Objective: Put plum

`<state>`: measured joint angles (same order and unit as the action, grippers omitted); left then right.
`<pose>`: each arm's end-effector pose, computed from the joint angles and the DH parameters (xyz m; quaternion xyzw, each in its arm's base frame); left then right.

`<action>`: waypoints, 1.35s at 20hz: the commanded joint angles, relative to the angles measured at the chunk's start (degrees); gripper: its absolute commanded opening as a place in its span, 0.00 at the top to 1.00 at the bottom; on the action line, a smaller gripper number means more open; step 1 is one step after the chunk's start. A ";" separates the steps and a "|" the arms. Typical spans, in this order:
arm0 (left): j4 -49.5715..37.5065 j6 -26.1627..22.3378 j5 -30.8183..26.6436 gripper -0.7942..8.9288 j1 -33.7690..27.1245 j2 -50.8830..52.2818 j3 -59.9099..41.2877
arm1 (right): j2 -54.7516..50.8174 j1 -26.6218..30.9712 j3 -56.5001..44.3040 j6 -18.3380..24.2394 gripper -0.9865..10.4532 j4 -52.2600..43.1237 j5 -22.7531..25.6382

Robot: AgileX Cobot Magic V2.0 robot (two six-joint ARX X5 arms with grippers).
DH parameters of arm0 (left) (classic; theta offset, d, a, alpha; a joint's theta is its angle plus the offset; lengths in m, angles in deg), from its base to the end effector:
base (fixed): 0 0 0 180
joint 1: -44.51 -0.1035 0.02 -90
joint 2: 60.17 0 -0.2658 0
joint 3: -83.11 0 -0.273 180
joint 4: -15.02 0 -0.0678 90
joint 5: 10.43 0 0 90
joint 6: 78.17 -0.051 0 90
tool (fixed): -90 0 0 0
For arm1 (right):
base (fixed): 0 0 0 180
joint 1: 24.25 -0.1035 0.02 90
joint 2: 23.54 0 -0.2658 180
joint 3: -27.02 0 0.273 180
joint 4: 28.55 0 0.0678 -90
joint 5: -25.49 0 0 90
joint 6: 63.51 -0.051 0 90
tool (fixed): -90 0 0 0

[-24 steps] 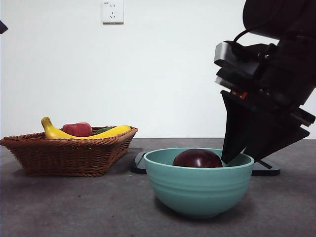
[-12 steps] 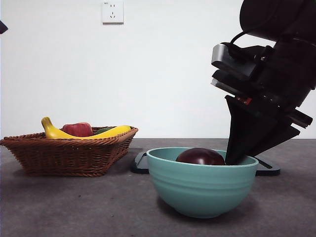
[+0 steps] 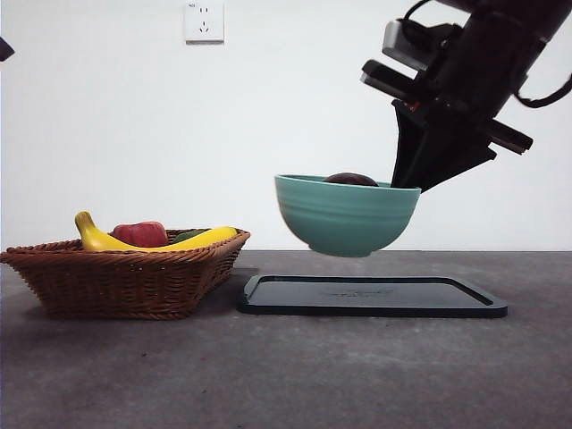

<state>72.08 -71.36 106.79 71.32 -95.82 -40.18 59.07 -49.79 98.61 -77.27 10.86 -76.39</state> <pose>0.1236 -0.0886 0.2900 -0.0514 0.3341 -0.4129 0.8457 0.2921 0.1512 0.2242 0.0524 0.4547 0.2375 0.8568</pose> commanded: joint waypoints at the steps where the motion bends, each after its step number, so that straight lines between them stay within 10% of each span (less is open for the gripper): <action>1: -0.61 -0.11 0.28 0.53 0.22 -0.24 0.44 | 4.11 1.25 4.22 0.87 0.91 0.61 0.04; 27: -0.59 0.15 0.28 0.53 0.22 -0.24 0.44 | 21.51 7.41 14.38 3.91 0.91 -4.02 1.57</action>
<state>72.10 -71.34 106.79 71.30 -95.82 -40.18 79.20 -42.18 111.41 -73.95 7.41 -74.86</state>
